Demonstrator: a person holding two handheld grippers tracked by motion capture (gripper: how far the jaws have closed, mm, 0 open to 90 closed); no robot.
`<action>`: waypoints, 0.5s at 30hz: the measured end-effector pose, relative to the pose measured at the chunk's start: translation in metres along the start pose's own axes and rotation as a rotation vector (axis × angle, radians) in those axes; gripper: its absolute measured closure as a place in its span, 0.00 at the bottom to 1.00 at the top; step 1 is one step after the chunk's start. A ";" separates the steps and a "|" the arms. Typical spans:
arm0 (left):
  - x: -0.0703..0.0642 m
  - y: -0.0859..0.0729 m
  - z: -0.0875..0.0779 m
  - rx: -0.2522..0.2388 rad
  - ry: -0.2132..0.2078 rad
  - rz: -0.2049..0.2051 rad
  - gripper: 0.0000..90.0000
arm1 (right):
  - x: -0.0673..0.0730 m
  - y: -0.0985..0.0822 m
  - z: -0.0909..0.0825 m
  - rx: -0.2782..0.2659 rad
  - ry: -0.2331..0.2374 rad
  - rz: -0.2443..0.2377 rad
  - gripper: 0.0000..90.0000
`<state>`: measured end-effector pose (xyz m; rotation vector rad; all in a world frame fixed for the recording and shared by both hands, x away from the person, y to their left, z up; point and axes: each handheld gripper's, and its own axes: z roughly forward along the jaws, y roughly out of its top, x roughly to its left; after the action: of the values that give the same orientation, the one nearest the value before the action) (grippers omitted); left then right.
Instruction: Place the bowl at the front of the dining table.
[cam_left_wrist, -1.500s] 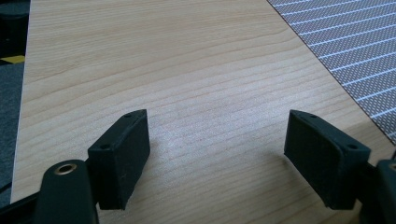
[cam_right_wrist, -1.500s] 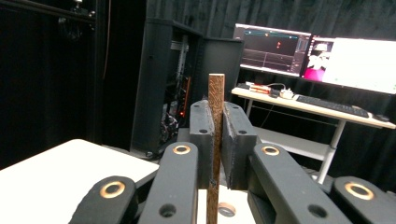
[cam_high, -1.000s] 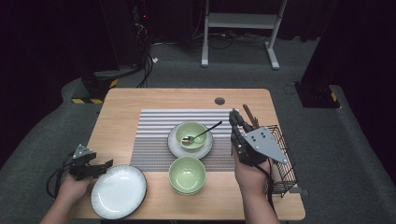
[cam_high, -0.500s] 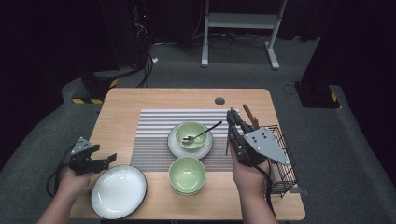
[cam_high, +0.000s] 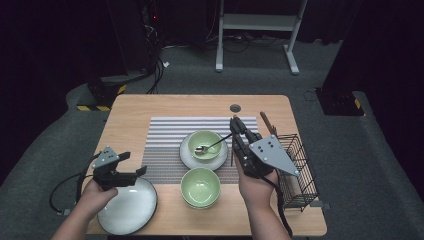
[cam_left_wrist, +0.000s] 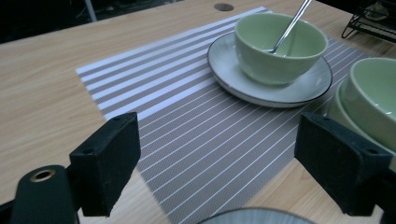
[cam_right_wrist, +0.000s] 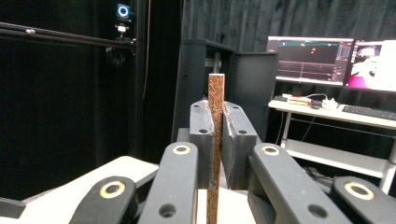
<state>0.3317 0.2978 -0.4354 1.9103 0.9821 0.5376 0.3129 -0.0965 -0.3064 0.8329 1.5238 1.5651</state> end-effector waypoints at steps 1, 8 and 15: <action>-0.005 0.001 0.002 -0.008 -0.009 0.019 0.17 | 0.002 0.001 0.000 -0.002 0.003 0.001 0.93; -0.027 0.008 0.016 -0.015 -0.089 0.064 0.16 | 0.010 0.001 0.004 -0.012 0.027 0.021 0.93; -0.048 0.016 0.029 -0.067 -0.168 0.089 0.22 | 0.019 -0.001 0.007 -0.016 0.050 0.035 0.93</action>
<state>0.3299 0.2399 -0.4353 1.9115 0.7656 0.4475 0.3102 -0.0762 -0.3077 0.8209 1.5370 1.6328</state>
